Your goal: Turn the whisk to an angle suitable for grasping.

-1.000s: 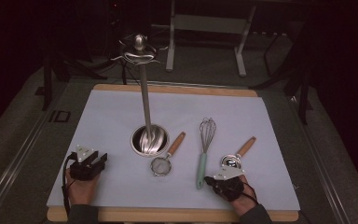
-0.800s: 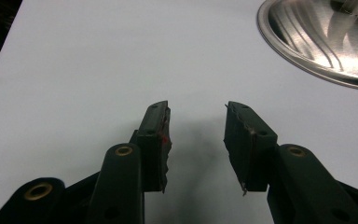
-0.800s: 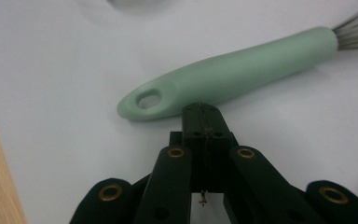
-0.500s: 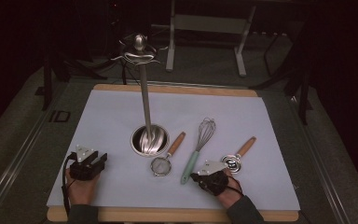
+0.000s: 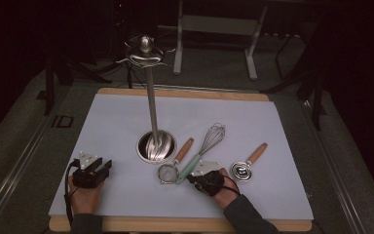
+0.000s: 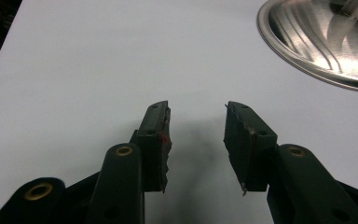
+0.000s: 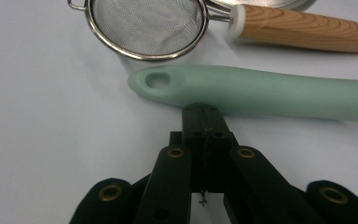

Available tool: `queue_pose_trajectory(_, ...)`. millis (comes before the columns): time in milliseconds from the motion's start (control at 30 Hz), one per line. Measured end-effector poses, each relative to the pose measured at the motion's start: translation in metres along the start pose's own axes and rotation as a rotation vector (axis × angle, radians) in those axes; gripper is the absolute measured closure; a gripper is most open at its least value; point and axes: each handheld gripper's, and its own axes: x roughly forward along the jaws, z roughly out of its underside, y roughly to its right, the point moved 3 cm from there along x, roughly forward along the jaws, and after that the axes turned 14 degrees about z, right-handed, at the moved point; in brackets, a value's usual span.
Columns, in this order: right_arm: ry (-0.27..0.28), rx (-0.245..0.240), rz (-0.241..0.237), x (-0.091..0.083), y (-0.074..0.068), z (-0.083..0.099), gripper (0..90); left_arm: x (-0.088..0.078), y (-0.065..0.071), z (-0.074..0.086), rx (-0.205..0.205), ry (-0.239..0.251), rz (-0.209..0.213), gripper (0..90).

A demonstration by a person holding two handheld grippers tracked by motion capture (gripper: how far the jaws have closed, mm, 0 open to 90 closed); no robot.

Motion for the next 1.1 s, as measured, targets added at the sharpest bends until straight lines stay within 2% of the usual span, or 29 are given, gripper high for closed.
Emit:
queue_pose_trajectory(200, 0.005, -0.005, -0.003, 0.0, 0.004, -0.003, 87.7, 0.0, 0.0, 0.0, -0.001, 0.0, 0.001, 60.4)
queue_pose_trajectory(300, 0.025, 0.023, 0.014, -0.007, 0.019, -0.006, 76.4, 0.0, 0.0, 0.0, -0.001, 0.0, 0.001, 60.3)
queue_pose_trajectory(333, 0.025, 0.023, 0.014, -0.007, 0.019, -0.006, 76.4, 0.0, 0.0, 0.0, -0.001, 0.0, 0.001, 60.3)
queue_pose_trajectory(367, 0.029, 0.031, 0.022, -0.009, 0.027, -0.008, 68.2, 0.0, 0.0, 0.0, -0.001, -0.001, 0.001, 60.3)
queue_pose_trajectory(567, 0.026, 0.046, 0.025, -0.006, 0.051, -0.013, 51.4, 0.0, 0.0, 0.0, 0.0, -0.003, 0.001, 60.2)
queue_pose_trajectory(700, 0.022, 0.04, 0.001, 0.001, 0.062, -0.017, 39.8, 0.0, 0.0, 0.0, -0.003, -0.003, 0.003, 60.0)
queue_pose_trajectory(833, 0.013, 0.021, -0.029, 0.01, 0.069, -0.02, 32.9, 0.0, -0.001, 0.0, -0.005, -0.001, 0.003, 60.0)
queue_pose_trajectory(1000, 0.021, 0.003, -0.054, 0.016, 0.073, -0.03, 28.0, 0.0, -0.001, 0.0, -0.005, -0.004, 0.004, 59.9)
queue_pose_trajectory(1100, 0.004, 0.011, -0.073, 0.024, 0.076, -0.035, 27.4, 0.0, -0.001, 0.0, -0.006, -0.003, 0.004, 59.9)
